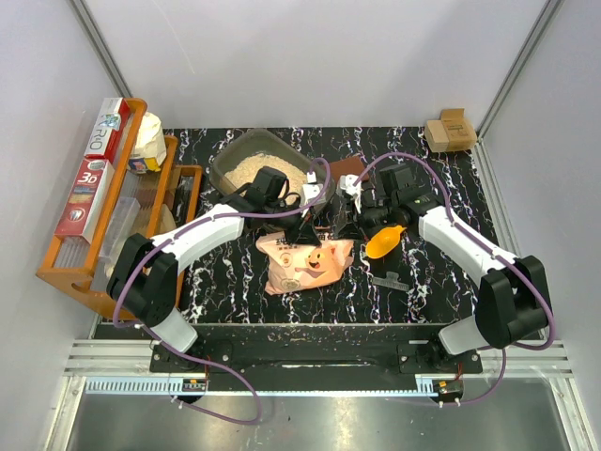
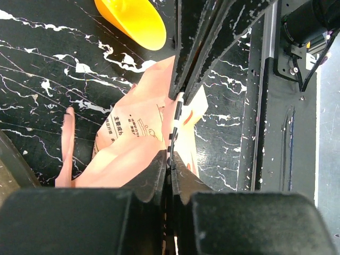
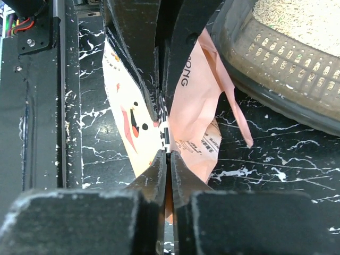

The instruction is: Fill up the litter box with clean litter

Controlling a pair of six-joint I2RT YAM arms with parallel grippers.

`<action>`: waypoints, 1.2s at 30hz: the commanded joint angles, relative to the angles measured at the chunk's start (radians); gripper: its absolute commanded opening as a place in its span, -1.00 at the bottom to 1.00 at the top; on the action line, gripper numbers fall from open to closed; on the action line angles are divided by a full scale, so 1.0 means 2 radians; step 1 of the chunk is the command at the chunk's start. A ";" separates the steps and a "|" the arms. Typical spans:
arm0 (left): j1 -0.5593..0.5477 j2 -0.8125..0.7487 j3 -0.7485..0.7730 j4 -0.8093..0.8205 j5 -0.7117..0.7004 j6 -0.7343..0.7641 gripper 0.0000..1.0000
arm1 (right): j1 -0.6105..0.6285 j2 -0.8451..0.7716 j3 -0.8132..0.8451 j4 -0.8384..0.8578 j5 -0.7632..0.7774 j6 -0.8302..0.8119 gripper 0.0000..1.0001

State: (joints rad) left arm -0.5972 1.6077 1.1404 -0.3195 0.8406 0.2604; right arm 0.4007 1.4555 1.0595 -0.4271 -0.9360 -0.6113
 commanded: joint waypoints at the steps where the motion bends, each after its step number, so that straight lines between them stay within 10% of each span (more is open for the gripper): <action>1: -0.004 -0.006 0.020 0.047 0.025 -0.021 -0.68 | -0.002 0.002 0.001 -0.014 -0.019 -0.007 -0.96; 4: -0.015 0.009 0.037 0.063 0.031 -0.034 -0.44 | -0.002 0.006 0.003 -0.013 -0.018 -0.006 -1.00; 12: -0.043 0.060 0.087 0.040 0.024 0.000 -0.61 | -0.004 0.005 0.006 -0.013 -0.008 0.009 -1.00; 17: -0.043 0.061 0.084 0.013 0.026 0.028 -0.92 | -0.033 -0.024 0.015 -0.026 0.057 0.042 -0.24; 22: -0.042 0.052 0.077 0.014 0.024 0.027 -1.00 | -0.137 -0.060 0.041 -0.085 0.039 0.121 0.01; 36: -0.042 0.039 0.060 0.048 0.025 -0.034 -1.00 | -0.151 -0.049 -0.060 -0.316 0.175 -0.094 0.13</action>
State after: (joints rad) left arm -0.6701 1.7252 1.2678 -0.2783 0.8761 0.2161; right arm 0.1020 1.2896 0.9497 -0.9325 -0.6754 -0.7136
